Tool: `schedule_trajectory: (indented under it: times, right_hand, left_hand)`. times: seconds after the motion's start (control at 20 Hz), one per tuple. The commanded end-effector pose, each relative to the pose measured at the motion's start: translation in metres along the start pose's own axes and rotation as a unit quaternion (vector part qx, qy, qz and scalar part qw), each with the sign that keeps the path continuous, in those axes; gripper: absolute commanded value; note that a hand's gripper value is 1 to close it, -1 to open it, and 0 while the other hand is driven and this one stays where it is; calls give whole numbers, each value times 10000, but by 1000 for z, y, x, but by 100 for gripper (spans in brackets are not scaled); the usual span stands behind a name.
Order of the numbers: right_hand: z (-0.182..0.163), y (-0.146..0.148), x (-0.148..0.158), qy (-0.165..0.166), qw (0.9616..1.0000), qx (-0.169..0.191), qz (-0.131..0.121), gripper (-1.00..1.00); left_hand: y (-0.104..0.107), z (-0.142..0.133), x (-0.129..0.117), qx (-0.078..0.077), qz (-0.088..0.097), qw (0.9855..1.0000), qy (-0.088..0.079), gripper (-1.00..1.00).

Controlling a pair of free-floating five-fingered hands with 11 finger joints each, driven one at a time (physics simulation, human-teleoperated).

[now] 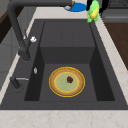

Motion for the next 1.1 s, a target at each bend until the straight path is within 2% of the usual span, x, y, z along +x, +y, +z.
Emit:
schedule_trajectory:
  times: [0.0,0.4,0.5,0.7,0.9,1.05]
  right_hand:
    - [1,-1,27,-132,9999,-7,95,100]
    - [1,8,84,-177,9998,2,74,100]
    - [-1,20,96,-274,9996,71,45,100]
    - [0,37,110,-574,9983,-14,-68,100]
    - [-2,59,117,-1105,9937,-26,-190,100]
    - [-5,78,121,-1565,9874,-33,-236,100]
  left_hand:
    - [0,0,0,0,0,10000,0,0]
    - [0,0,0,0,0,10000,0,0]
    - [0,0,0,0,0,10000,0,0]
    - [0,0,0,0,0,10000,0,0]
    - [0,0,0,0,0,10000,0,0]
    - [0,0,0,0,0,10000,0,0]
